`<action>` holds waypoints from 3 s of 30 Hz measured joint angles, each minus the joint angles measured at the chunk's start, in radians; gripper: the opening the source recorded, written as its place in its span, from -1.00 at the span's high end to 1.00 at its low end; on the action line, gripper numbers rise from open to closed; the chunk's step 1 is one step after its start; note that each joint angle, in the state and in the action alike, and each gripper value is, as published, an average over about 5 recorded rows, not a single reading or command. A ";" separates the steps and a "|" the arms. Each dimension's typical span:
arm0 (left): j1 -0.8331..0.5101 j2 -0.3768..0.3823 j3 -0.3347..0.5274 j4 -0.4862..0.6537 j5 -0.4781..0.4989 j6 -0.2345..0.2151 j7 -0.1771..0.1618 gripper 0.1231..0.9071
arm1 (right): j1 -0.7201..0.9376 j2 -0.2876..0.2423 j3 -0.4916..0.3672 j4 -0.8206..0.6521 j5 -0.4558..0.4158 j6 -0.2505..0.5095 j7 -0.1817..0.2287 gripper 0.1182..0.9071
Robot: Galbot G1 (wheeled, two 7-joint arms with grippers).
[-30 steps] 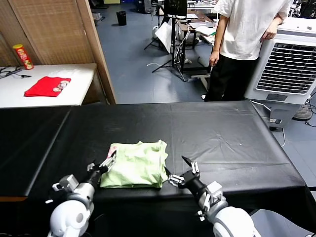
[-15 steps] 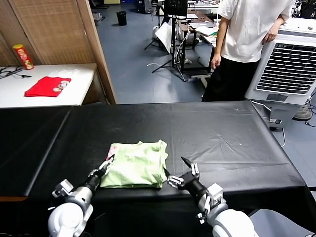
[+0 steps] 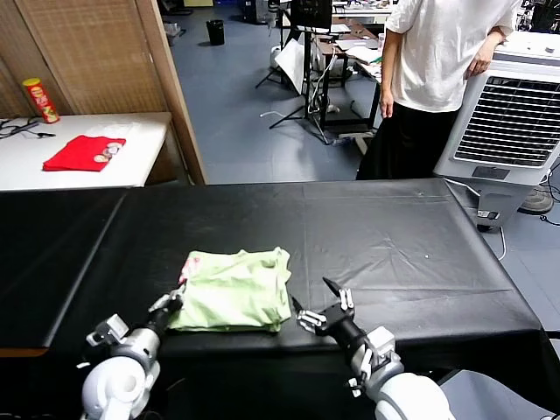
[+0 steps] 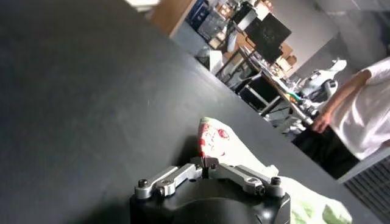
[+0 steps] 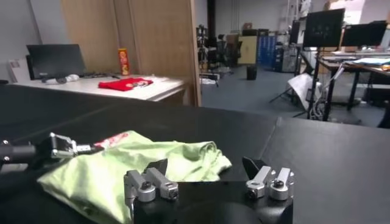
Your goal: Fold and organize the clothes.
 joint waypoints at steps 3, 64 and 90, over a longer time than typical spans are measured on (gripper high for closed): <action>0.002 0.038 -0.015 -0.018 0.124 0.000 -0.003 0.98 | -0.010 0.011 0.009 -0.004 -0.011 -0.002 0.007 -0.72; 0.088 0.020 0.280 -0.200 0.689 -0.184 0.072 -0.72 | 0.275 0.162 -0.116 -0.265 0.525 -0.147 0.184 -0.72; 0.191 0.008 0.186 -0.209 0.689 -0.267 0.052 -0.72 | 0.603 0.210 -0.224 -0.673 0.008 0.121 -0.090 0.86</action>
